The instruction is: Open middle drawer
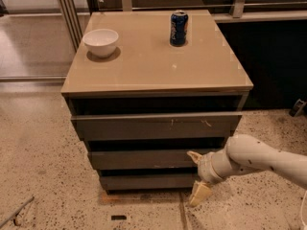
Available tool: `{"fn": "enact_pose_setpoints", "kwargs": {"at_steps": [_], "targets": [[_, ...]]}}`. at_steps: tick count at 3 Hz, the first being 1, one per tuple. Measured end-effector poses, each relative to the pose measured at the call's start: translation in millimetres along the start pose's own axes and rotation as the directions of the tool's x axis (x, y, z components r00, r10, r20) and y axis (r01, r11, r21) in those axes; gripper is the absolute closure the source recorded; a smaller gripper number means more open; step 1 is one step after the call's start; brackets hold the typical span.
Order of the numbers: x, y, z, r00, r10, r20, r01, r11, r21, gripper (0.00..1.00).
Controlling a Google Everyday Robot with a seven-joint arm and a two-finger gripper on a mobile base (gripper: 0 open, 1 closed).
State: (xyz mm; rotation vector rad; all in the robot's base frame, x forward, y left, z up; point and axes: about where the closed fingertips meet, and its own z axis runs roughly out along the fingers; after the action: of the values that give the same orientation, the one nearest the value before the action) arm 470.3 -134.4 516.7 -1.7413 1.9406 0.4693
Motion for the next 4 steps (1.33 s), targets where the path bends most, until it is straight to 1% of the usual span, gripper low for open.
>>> {"fn": "enact_pose_setpoints", "kwargs": {"at_steps": [1, 2, 3, 4], "targets": [[8.8, 10.0, 19.7, 1.0, 0.023, 0.016, -0.022, 0.9992, -0.034, 0.0], [8.8, 10.0, 19.8, 1.0, 0.023, 0.016, -0.022, 0.9992, -0.034, 0.0], [14.0, 7.5, 28.7, 1.0, -0.014, 0.011, 0.014, 0.9999, -0.002, 0.0], [18.5, -8.1, 39.7, 0.998, -0.054, 0.024, 0.053, 0.9971, 0.054, 0.0]]}}
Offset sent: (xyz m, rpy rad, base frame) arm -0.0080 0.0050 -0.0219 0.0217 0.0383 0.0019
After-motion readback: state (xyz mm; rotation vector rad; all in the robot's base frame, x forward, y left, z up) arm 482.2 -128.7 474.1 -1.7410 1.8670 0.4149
